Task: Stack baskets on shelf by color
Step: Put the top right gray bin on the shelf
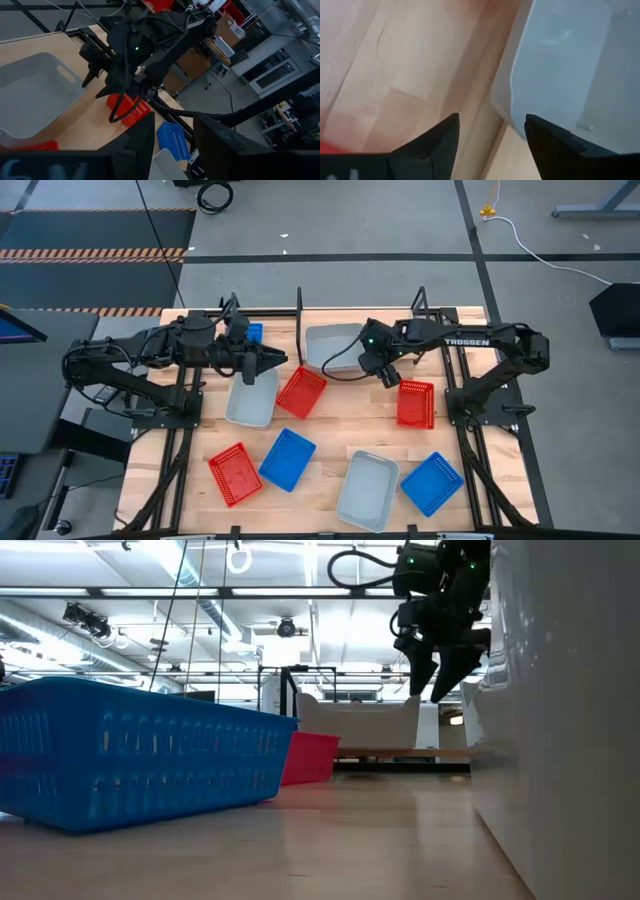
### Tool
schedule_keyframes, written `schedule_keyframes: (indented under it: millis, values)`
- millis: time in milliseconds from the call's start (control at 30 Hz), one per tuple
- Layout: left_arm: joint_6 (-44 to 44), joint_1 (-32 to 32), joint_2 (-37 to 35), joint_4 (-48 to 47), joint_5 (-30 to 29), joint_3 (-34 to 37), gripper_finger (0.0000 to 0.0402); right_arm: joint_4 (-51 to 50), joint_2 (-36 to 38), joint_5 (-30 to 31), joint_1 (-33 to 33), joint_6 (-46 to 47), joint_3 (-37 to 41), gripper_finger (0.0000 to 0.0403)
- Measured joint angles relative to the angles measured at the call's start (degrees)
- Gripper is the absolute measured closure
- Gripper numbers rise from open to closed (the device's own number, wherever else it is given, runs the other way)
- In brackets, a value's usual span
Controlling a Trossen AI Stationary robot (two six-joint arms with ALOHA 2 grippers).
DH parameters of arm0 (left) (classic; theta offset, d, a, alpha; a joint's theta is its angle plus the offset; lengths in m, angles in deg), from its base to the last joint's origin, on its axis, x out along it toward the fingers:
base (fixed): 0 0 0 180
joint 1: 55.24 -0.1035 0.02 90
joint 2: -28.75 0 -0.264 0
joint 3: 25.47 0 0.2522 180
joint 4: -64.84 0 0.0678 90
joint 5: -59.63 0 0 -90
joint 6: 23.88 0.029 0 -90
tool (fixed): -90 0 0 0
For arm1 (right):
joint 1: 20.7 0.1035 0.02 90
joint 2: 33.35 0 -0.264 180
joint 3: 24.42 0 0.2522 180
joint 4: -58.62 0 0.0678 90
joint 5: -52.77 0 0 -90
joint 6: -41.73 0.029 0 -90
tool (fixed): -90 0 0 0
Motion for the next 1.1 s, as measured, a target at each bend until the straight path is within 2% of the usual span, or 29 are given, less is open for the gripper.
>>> schedule_keyframes:
  millis: [267, 367, 467, 700, 833, 967, 1100]
  values:
    - [-2.1, 0.0, 0.0, 0.0, 0.0, 0.0, 0.026, 5.0, 0.0, 0.1, 0.0, 1.8, 2.6, 0.0229]
    - [-3.1, 0.0, 0.0, 0.0, 0.0, 0.0, 0.026, 5.3, 0.0, 2.2, -0.2, 2.8, 3.6, 0.025]
    - [-3.7, 0.0, 0.0, 0.0, 0.0, 0.0, 0.026, 4.9, 0.0, 2.8, -1.0, 5.3, 5.1, 0.0284]
    - [-4.6, 0.0, 0.0, 0.0, 0.0, 0.0, 0.026, 3.2, 0.2, 3.0, -1.3, 15.4, 6.1, 0.0389]
    - [-4.6, 0.0, 0.0, 0.0, 0.0, 0.0, 0.026, 3.1, 0.1, 4.6, -1.5, 21.3, 5.8, 0.0385]
    - [-4.5, 0.0, 0.0, 0.0, 0.0, 0.0, 0.026, 1.7, 0.0, 5.0, -3.4, 32.3, 3.8, 0.0394]
    - [-4.5, 0.0, 0.0, 0.0, 0.0, 0.0, 0.026, 0.4, -0.1, 0.9, -6.5, 45.3, 1.2, 0.0394]
